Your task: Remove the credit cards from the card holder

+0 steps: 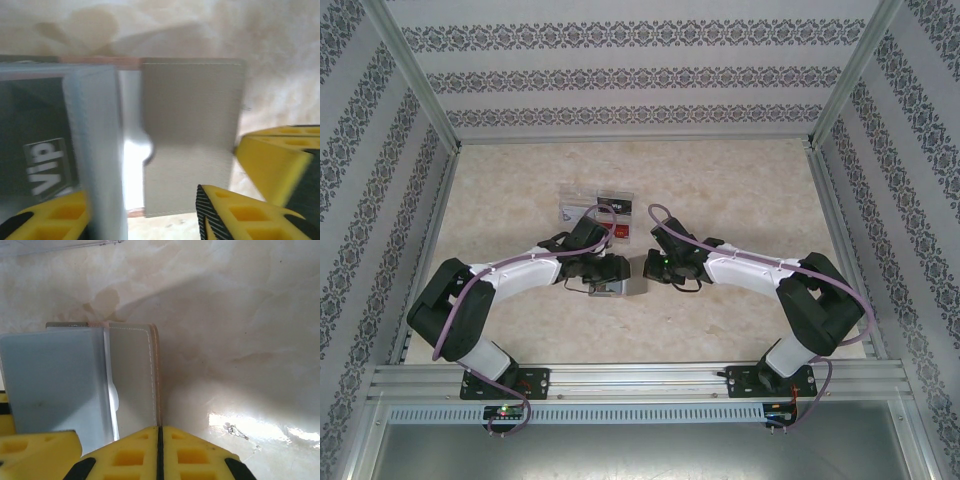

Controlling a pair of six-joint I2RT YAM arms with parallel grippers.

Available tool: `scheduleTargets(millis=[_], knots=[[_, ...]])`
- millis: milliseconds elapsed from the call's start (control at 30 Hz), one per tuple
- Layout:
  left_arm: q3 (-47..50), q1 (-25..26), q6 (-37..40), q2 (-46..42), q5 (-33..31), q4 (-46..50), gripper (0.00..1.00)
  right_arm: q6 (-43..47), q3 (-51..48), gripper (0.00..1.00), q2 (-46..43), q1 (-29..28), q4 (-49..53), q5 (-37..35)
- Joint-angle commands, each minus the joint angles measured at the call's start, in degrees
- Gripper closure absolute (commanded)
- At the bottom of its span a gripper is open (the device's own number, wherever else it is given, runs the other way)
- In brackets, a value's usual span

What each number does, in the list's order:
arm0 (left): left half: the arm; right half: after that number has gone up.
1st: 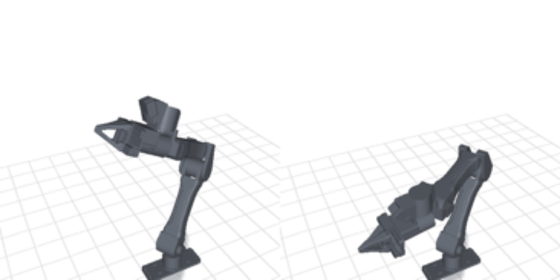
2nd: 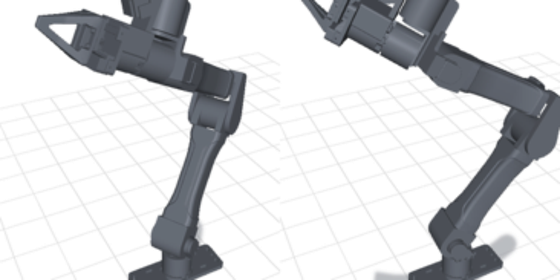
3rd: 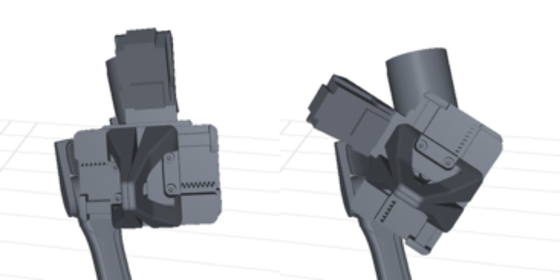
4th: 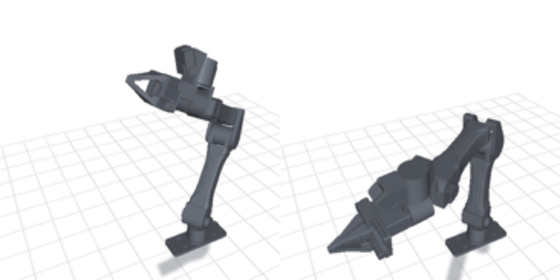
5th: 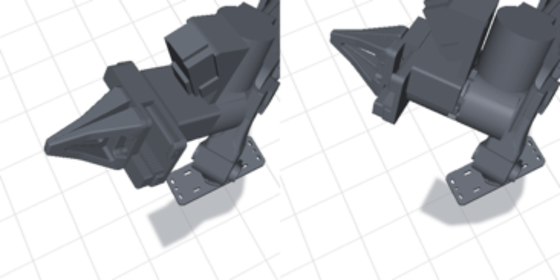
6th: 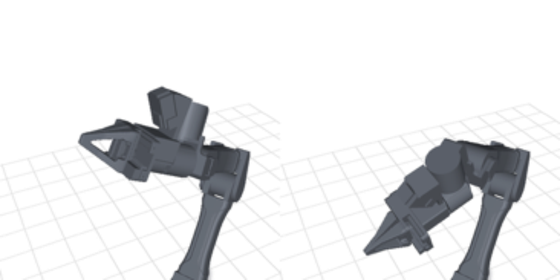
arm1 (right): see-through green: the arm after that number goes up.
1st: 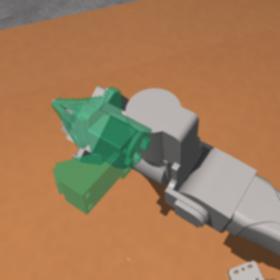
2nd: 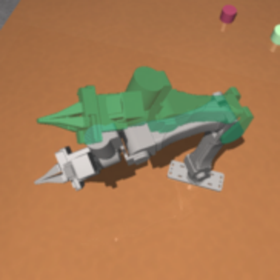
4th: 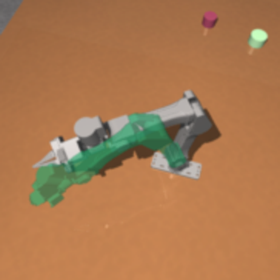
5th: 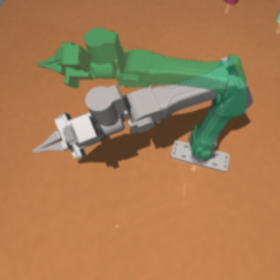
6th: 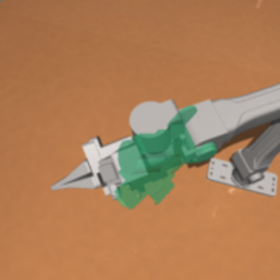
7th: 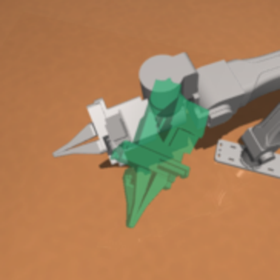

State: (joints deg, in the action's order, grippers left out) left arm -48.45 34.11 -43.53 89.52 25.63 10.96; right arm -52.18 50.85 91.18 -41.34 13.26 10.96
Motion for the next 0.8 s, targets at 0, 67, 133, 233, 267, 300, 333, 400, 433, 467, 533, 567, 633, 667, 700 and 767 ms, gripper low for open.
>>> scheduleTargets(millis=[0,67,133,233,267,300,333,400,433,467,533,567,633,667,700,767], knots=[[-3.02,2.05,0.44,1.08,3.94,-3.97,0.57,0.9,0.58,1.0,0.58,0.55,0.37,0.42],[-3.87,2.92,0.78,1.69,5.11,-3.99,0.59,0.86,0.58,1.0,0.55,0.65,0.49,0.45],[-4.21,3.16,1.11,1.55,4.68,-2.9,0.6,0.91,0.6,1.0,0.5,0.82,0.53,0.42],[-3.86,2.93,2.14,0.29,1.3,-0.07,0.62,0.98,0.85,1.0,0.5,0.78,0.77,0.44],[-3.68,2.69,2.39,-0.27,0.45,0.79,0.62,0.99,0.88,1.0,0.49,0.82,0.8,0.4],[-3.45,2.44,2.56,-0.7,-0.28,1.62,0.62,1.03,0.91,1.0,0.5,0.77,0.97,0.34],[-3.17,2.09,2.78,-1.43,-1.41,2.66,0.63,1.11,0.93,1.0,0.43,0.79,1.05,0.37],[-2.37,1.35,3.27,-2.7,-3.38,4.56,0.64,1.51,1.01,1.0,0.32,0.88,1.48,0.05],[-1.97,0.84,3.43,-3.35,-4.73,5.59,0.65,1.94,1.21,1.0,0.23,0.97,1.9,-0.05],[-1.39,0.14,3.52,-4.19,-6.11,6.62,0.67,2.46,1.55,1.0,0.1,1.16,2.42,-0.31],[0.09,-1.32,3.55,-5.6,-7.56,7.35,0.69,3.51,2.14,0.96,-0.33,1.26,3.43,-1.05],[0.72,-2.11,3.6,-6.22,-8.49,8.07,0.7,4.23,2.73,0.93,-0.57,1.35,4.14,-1.5],[1.58,-3.42,4.01,-6.87,-9.97,9.48,0.73,6.22,4.39,0.8,-1.03,1.37,6.17,-2.63],[2.18,-3.89,4.12,-7.06,-9.99,9.47,0.73,7.15,5.25,0.75,-1.21,1.34,7.22,-3.14],[2.87,-4.3,4.22,-7.15,-10.01,9.22,0.73,8.17,6.36,0.72,-1.31,1.27,8.38,-3.68],[3.71,-4.81,4.12,-7.08,-9.99,8.77,0.73,9.85,8.41,0.7,-1.44,0.58,10.1,-4.74]])
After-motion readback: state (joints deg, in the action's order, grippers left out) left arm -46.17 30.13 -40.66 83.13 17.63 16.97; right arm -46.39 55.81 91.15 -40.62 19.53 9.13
